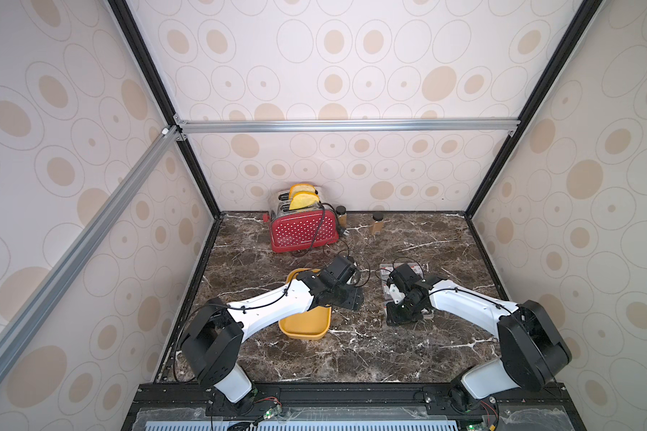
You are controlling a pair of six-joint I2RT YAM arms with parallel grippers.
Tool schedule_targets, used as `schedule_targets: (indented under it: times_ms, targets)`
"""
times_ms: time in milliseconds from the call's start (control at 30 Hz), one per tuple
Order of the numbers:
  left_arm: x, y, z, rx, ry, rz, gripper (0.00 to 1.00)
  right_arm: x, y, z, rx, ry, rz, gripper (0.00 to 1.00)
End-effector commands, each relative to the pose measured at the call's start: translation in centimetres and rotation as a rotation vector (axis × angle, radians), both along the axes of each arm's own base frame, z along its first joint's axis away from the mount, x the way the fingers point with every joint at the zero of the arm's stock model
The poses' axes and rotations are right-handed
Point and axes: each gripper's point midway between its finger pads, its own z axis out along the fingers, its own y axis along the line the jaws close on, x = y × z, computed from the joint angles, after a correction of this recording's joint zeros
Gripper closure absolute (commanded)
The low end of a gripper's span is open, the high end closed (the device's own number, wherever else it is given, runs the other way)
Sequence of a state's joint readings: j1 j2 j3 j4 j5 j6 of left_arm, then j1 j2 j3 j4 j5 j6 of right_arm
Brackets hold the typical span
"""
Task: Take the paper clips out of the storage box
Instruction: Adjust the boxed paper clips at the center of the board.
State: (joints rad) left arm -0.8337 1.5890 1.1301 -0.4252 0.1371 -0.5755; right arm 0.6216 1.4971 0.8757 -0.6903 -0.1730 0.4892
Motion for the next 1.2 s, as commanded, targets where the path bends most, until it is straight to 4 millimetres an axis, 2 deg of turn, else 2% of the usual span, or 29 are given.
schedule_targets:
  times_ms: [0,67,100,200,267,333,400,567,733,1000,1167]
  targets:
    - [0.4,0.3,2.4,-0.014,-0.042,-0.013,0.14,0.0,-0.1,1.5,-0.008,-0.01,0.007,0.58]
    - [0.4,0.4,2.7,-0.011,-0.049,-0.014,0.03,-0.2,-0.1,2.0,-0.001,-0.005,0.012,0.54]
    - [0.4,0.5,2.9,-0.009,-0.053,-0.015,0.01,-0.3,-0.1,2.3,0.001,-0.001,0.015,0.5]
    - [0.4,1.0,3.5,-0.011,-0.066,-0.007,0.01,-0.8,-0.3,3.8,0.009,-0.008,0.026,0.39]
    - [0.4,1.0,3.2,-0.009,-0.051,-0.012,0.01,-0.5,-0.5,5.5,0.017,-0.054,0.022,0.31]
    - [0.2,0.6,2.4,0.002,-0.017,-0.035,0.03,0.3,-1.3,7.4,-0.01,-0.127,0.02,0.13]
    - [0.1,-0.4,1.7,-0.026,0.002,-0.051,0.06,1.3,-2.3,9.1,-0.065,-0.192,0.013,0.0]
    - [-0.4,-3.9,-0.9,-0.012,0.043,-0.136,0.1,3.2,-4.0,12.1,-0.107,-0.289,-0.025,0.0]
    - [0.4,-6.1,-3.5,0.014,0.059,-0.151,0.23,3.7,-4.4,13.9,-0.06,-0.344,-0.058,0.0]
    - [1.7,-8.1,-6.1,0.064,0.041,-0.163,0.32,3.3,-4.9,14.3,-0.058,-0.359,-0.064,0.0]
    - [2.2,-8.6,-7.8,0.102,0.044,-0.158,0.32,3.3,-5.1,14.5,-0.052,-0.37,-0.074,0.0]
